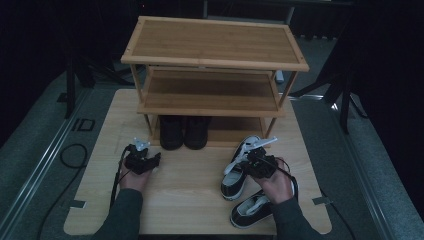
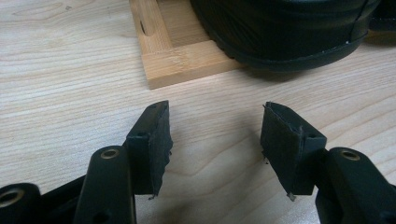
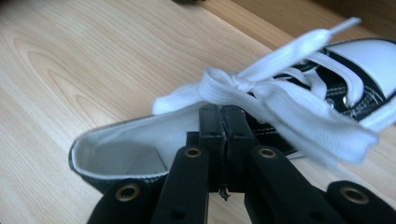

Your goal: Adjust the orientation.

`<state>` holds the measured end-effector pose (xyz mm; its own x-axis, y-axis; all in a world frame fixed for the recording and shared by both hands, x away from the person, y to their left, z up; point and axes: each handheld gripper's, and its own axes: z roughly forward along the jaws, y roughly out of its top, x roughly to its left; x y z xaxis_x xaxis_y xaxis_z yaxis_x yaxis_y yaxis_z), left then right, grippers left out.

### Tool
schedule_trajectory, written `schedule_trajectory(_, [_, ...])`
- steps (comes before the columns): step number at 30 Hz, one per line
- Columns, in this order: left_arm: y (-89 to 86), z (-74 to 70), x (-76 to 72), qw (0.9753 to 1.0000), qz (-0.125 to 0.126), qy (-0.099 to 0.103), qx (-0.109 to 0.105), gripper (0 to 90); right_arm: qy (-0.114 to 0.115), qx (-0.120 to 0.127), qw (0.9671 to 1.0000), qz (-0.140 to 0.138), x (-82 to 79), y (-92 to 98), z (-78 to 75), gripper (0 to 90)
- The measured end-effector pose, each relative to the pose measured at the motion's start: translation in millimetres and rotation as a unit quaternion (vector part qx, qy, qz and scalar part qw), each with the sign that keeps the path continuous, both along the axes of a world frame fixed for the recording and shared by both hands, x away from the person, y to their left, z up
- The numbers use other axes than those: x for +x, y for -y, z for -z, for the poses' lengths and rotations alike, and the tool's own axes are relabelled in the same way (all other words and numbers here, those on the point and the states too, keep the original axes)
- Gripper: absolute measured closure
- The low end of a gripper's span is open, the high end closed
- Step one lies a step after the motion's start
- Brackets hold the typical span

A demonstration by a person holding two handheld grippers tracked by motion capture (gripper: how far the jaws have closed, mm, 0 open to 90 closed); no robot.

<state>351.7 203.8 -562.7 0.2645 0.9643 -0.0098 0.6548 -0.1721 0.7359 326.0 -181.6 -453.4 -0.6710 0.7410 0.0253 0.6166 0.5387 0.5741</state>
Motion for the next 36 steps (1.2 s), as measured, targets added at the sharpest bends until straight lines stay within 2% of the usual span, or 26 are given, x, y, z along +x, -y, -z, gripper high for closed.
schedule_trajectory(3, [0.0, 0.0, 0.0, 1.0000, 0.000, 0.000, 0.000, 43.1, 0.013, -0.005, 0.9999, -0.010, -0.9, 2.0, -2.7, 89.2])
schedule_trajectory(9, [0.0, 0.0, 0.0, 1.0000, 0.000, 0.000, 0.000, 43.1, 0.005, 0.001, 1.0000, -0.009, 4.3, 15.4, -3.2, 89.1])
schedule_trajectory(18, [0.0, 0.0, 0.0, 1.0000, 0.000, 0.000, 0.000, 43.0, 0.026, 0.003, 0.9987, 0.043, 17.8, 48.1, -20.1, 89.2])
schedule_trajectory(26, [0.1, 0.0, 0.0, 1.0000, 0.000, 0.000, 0.000, 43.0, 0.038, -0.018, 0.9959, 0.080, 33.9, 69.1, -26.6, 89.3])
schedule_trajectory(30, [0.1, 0.0, 0.0, 1.0000, 0.000, 0.000, 0.000, 43.0, 0.037, -0.027, 0.9950, 0.089, 41.4, 84.0, -24.4, 89.3])
schedule_trajectory(36, [0.2, 0.0, 0.0, 1.0000, -0.001, 0.000, 0.000, 43.0, 0.035, -0.012, 0.9958, 0.084, 43.9, 98.4, -18.1, 89.2])
